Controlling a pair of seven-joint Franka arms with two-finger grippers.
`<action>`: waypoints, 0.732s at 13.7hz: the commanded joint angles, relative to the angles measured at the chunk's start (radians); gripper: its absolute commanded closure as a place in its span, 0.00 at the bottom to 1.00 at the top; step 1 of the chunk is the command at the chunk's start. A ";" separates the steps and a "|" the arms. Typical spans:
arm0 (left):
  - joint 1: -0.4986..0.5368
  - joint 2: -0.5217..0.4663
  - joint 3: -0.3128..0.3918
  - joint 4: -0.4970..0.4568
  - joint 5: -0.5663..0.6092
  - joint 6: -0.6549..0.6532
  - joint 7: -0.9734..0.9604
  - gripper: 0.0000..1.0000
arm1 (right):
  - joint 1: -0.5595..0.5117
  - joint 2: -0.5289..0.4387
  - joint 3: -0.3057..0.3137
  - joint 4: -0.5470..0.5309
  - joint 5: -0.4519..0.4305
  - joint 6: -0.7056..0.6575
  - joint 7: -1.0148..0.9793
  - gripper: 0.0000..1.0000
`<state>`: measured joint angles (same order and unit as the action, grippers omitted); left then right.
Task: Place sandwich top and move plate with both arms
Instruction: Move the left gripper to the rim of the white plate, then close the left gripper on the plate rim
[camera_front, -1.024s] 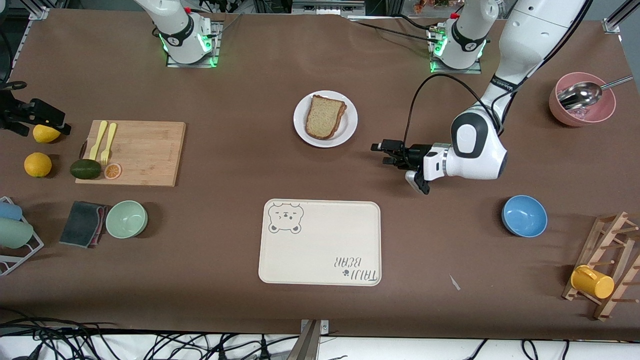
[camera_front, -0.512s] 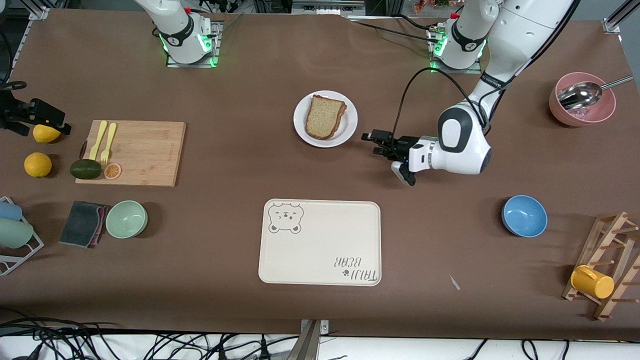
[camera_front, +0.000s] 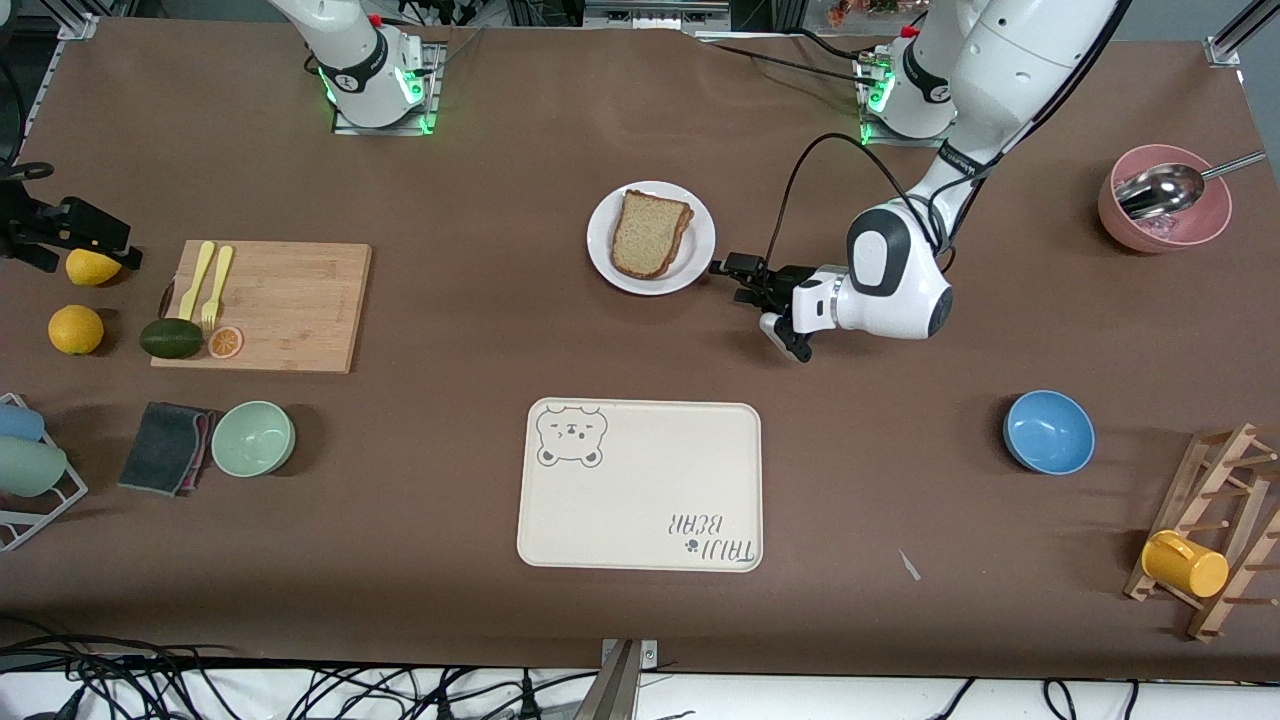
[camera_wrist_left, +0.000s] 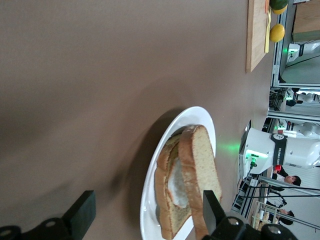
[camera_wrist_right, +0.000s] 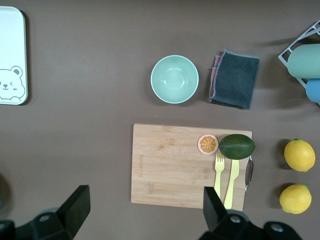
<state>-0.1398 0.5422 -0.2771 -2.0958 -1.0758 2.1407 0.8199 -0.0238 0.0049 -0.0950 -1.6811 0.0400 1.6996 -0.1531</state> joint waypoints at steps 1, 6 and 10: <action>-0.010 0.025 -0.001 -0.006 -0.036 0.016 0.051 0.09 | 0.002 0.003 0.001 0.020 -0.009 -0.020 0.012 0.00; -0.043 0.032 -0.002 -0.024 -0.127 0.048 0.111 0.22 | 0.002 0.004 0.000 0.020 -0.009 -0.020 0.012 0.00; -0.070 0.058 -0.002 -0.026 -0.173 0.048 0.151 0.22 | 0.002 0.004 0.000 0.020 -0.009 -0.020 0.012 0.00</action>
<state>-0.1997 0.5914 -0.2794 -2.1167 -1.2077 2.1733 0.9288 -0.0239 0.0054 -0.0951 -1.6811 0.0400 1.6990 -0.1530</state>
